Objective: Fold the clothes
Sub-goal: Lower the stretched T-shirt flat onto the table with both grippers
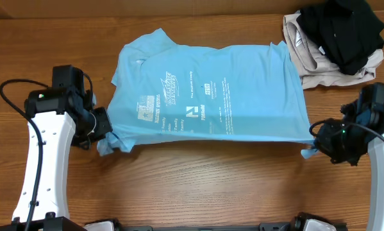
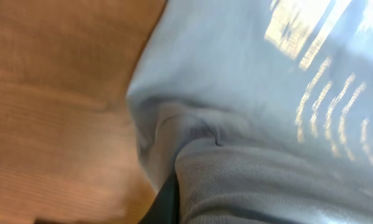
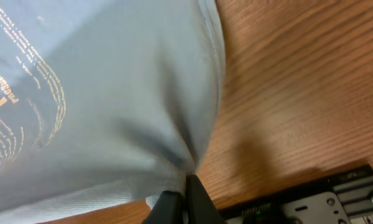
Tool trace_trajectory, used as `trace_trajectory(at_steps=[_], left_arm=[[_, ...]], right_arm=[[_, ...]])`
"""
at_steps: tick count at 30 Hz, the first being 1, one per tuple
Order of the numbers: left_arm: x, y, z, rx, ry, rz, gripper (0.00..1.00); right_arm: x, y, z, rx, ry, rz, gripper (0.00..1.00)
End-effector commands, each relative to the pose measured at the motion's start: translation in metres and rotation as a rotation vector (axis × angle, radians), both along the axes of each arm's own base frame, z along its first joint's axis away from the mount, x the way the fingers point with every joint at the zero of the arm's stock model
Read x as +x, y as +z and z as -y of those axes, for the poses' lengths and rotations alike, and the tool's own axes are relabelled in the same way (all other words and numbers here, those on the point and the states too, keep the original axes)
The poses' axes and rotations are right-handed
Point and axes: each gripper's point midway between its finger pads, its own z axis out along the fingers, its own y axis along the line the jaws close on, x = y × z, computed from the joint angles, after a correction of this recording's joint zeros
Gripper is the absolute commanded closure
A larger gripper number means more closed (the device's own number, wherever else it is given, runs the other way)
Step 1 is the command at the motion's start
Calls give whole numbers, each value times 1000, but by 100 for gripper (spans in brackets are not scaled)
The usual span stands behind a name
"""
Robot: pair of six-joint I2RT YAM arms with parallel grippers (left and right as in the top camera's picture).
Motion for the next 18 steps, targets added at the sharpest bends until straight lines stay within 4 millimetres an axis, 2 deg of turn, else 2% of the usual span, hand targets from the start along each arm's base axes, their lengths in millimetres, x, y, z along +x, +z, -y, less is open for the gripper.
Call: trace_trajectory(at_steps=[1, 5, 10, 18], left_arm=[[13, 2, -4, 13, 23, 63, 96], [35, -3, -7, 20, 22, 127, 96], [59, -20, -9, 18, 21, 150, 96], [83, -67, -6, -25, 15, 94, 96]], right_arm=[[12, -10, 6, -1, -16, -17, 96], [32, -22, 11, 1, -16, -5, 96], [59, -38, 17, 0, -11, 26, 96], [97, -62, 26, -13, -3, 78, 95]])
